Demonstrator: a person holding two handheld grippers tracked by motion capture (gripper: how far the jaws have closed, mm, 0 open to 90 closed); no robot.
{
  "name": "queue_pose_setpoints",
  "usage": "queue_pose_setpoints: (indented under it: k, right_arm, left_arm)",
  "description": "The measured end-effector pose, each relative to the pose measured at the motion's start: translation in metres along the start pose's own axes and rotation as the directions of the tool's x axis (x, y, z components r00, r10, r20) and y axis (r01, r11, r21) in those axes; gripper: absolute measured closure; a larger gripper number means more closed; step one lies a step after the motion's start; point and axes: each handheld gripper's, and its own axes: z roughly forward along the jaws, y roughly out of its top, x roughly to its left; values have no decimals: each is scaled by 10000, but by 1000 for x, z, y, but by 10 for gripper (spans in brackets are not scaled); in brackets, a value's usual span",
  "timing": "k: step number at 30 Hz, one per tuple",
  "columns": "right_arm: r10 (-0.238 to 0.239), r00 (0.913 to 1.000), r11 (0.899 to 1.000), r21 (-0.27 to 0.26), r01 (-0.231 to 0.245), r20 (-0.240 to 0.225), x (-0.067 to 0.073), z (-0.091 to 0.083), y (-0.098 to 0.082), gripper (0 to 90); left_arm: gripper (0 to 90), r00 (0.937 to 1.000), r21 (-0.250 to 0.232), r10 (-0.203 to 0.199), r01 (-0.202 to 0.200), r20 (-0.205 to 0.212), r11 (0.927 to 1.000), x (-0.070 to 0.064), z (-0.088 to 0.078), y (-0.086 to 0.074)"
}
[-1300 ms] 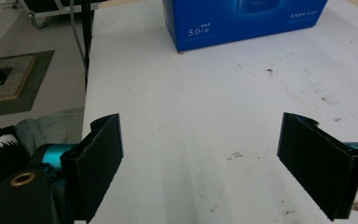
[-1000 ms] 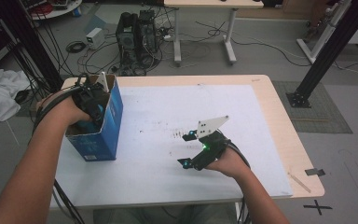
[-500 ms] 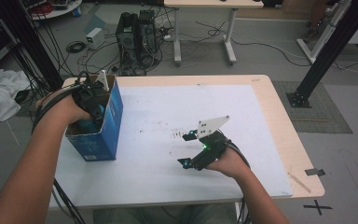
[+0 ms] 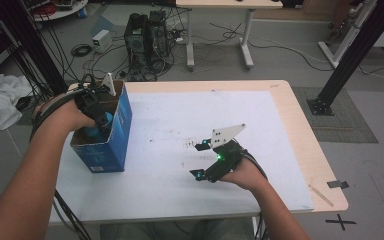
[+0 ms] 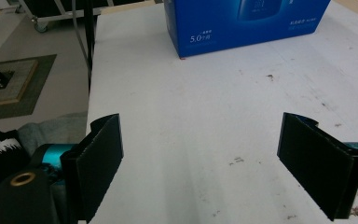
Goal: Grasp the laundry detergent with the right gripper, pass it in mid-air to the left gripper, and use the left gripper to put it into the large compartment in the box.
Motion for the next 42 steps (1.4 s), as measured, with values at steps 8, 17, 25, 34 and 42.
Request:
queue_pose_setpoints:
  k: [8,17,25,34,42]
  right_arm:
    - [-36,10000,10000,35,36,-22,0,0,1,135]
    - [-19,10000,10000,41,19,19,-1,-1,3,135]
    - [-177,9998,9998,-6,177,-86,-2,0,3,135]
    - [-86,9999,9999,133,86,-53,-2,-7,6,135]
    - [-4,10000,9996,300,3,30,-4,-15,11,135]
  left_arm:
    - [281,10000,-171,-13,13,12,9999,-2,-7,-2]
    - [250,10000,-426,4,-7,-83,9991,-3,-19,-7]
    - [238,9999,-526,138,-138,-12,9985,-4,-31,-10]
    - [218,9995,-686,324,-319,53,9971,-8,-43,-12]
    - [195,9985,-704,537,-531,62,9961,-11,-56,-16]
